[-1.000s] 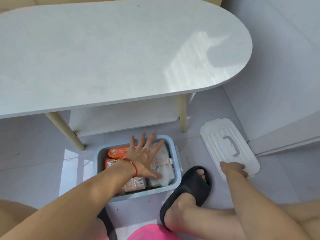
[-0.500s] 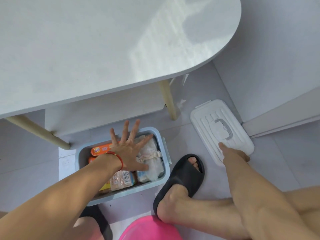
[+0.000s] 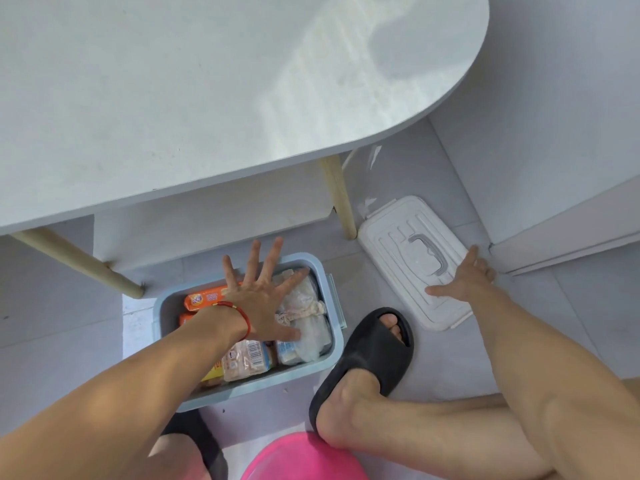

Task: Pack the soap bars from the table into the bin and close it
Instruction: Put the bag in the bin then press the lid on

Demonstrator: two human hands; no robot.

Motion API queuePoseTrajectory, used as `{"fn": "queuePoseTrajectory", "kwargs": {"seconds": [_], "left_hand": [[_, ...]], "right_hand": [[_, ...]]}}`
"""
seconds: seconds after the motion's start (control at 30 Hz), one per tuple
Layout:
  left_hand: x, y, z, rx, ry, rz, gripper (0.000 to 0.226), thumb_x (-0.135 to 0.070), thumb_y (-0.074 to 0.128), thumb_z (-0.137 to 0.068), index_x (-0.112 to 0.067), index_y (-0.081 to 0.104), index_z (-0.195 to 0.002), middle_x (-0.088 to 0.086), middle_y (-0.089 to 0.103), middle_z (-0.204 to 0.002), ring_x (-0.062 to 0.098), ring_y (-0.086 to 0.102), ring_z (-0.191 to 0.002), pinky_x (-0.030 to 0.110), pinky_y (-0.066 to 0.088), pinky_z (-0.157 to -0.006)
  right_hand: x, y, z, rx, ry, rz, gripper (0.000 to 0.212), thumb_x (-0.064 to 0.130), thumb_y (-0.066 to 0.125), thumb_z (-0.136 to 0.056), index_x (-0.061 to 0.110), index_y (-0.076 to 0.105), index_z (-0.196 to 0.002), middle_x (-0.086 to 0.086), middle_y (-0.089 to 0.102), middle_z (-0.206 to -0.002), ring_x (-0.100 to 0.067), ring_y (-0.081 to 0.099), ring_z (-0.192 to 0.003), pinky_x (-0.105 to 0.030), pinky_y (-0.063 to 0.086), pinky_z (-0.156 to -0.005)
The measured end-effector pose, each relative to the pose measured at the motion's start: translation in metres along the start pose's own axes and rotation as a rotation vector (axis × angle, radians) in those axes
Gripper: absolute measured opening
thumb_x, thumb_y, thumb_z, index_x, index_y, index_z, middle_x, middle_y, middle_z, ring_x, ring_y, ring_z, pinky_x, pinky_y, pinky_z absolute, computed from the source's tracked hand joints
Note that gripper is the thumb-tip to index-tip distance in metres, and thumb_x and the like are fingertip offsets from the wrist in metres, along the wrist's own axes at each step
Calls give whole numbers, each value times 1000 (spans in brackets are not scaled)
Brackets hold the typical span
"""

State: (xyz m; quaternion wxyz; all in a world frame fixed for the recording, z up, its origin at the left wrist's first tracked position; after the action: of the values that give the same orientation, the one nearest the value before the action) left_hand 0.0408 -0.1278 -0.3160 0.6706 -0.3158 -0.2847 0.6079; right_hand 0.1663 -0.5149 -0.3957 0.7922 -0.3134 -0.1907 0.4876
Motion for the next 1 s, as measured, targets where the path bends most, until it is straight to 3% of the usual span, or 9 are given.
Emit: {"fn": "queuePoseTrajectory", "kwargs": {"seconds": [0.2,0.33,0.5,0.6,0.7,0.77,0.83,0.9,1.0], "left_hand": [[1,2,-2,-3,-4,-3,118,-93,48,-58,-57,-24,-143,-1,-61,-141,37,-51,-134,79,-16,-105],[1,3,-3,5,0,0,118,-93,49,-58,-57,-24,-144,-2,-62,-140,37,-52,-132,79,-16,-104],[1,2,0,-24,26,50,114,-90,50,-62,-55,-16,-148,-2,-56,-147,35,-50,-135,77,-17,-106],[2,-2,13,-99,37,80,106,-85,49,-68,-48,-2,-154,0,-41,-157,36,-39,-143,72,-14,-111],[-3,-14,26,-137,10,235,88,-76,49,-78,-43,19,-154,1,-18,-166,34,-22,-151,67,-12,-117],[-5,-27,34,-188,-15,445,71,-64,50,-87,-36,33,-150,2,8,-168,33,0,-155,62,-3,-121],[1,-40,45,-298,-39,710,54,-51,47,-96,-27,44,-145,8,39,-157,32,32,-146,51,22,-119],[17,-47,59,-416,-114,981,43,-43,45,-100,-21,55,-135,12,62,-134,33,56,-125,38,43,-104],[40,-42,78,-427,-170,1309,46,-50,44,-98,-16,68,-117,9,72,-113,30,66,-108,39,50,-99]], "right_hand": [[-1,1,5,-104,30,83,165,60,98,-41,24,-12,-158,-29,11,-157,-42,11,-148,-72,26,-111],[-11,-16,23,-270,10,7,124,62,95,-46,23,27,-141,-21,37,-142,-38,35,-132,-56,44,-98],[-4,-63,55,-395,-307,-365,67,42,80,-84,22,57,-143,-10,67,-134,-35,61,-124,-43,49,-103],[9,-91,82,-319,-395,-497,50,31,75,-92,13,65,-137,-11,70,-131,-29,65,-121,-41,49,-107],[0,-111,112,-215,-414,-563,32,25,76,-92,13,76,-122,-11,77,-111,-21,70,-92,-29,57,-88],[-9,-121,134,-112,-416,-568,23,27,79,-88,20,81,-110,-9,80,-106,-23,75,-93,-37,58,-92],[-9,-122,155,0,-435,-553,24,32,81,-85,25,82,-107,-6,81,-104,-25,77,-98,-44,57,-98],[9,-116,178,97,-496,-513,29,38,81,-84,29,80,-111,-3,81,-107,-23,77,-102,-44,55,-102],[68,-84,208,159,-642,-334,36,51,80,-81,42,77,-116,13,79,-110,-7,74,-105,-37,52,-105]]}}
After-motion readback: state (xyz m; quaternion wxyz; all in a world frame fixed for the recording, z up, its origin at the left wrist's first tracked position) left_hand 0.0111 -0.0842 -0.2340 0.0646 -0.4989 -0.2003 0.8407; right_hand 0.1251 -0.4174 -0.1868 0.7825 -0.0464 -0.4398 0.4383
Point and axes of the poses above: each hand's wrist, its own z-axis away from the middle knuckle, its own y-axis out of the palm, x = y × z, the point moved 5 cm from there along -z, towards the middle knuckle
